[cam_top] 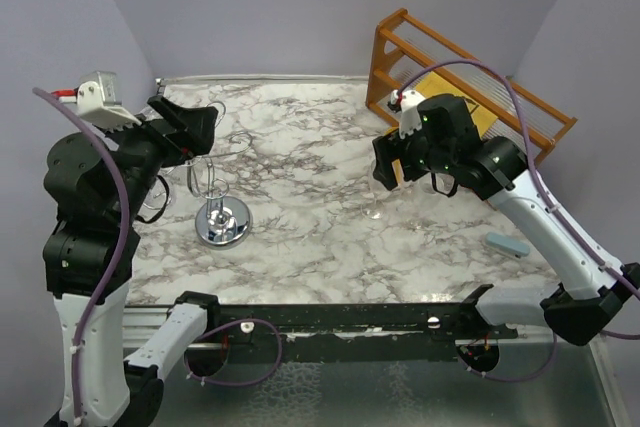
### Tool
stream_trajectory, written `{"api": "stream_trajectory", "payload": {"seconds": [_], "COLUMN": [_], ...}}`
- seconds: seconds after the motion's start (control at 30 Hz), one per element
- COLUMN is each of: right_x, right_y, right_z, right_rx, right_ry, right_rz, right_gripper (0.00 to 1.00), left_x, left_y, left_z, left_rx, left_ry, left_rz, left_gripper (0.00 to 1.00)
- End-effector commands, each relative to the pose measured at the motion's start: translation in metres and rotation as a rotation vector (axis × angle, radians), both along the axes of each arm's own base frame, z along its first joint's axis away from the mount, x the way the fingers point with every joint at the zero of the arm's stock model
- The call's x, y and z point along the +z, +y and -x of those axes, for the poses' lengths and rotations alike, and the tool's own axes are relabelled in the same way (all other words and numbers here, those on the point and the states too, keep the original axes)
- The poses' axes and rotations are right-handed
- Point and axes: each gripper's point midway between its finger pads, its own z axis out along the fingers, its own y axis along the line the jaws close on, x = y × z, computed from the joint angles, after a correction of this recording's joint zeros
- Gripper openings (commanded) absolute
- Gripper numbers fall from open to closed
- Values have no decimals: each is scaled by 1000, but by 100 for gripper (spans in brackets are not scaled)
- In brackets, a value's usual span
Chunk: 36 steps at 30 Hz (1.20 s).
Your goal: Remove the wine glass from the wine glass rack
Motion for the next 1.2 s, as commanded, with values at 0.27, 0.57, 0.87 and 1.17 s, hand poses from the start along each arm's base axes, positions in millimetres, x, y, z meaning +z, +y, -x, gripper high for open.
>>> {"api": "stream_trajectory", "payload": {"seconds": [0.27, 0.57, 0.87, 1.17], "right_x": [8, 5, 3, 8], "right_y": [12, 23, 18, 12], "right_z": [12, 25, 38, 43], "right_rx": [117, 189, 206, 206], "right_ry": [-130, -119, -132, -171], "right_rz": [-122, -179, -209, -224], "right_gripper": [84, 84, 84, 86], "left_x": [-26, -42, -92, -87], "left_y": [75, 143, 155, 139], "left_z": [-15, 48, 63, 68], "left_rx": [383, 776, 913, 773], "left_ry": [171, 158, 208, 151], "left_rz": [-239, -148, -56, 110], "left_gripper": [89, 85, 82, 57]}}
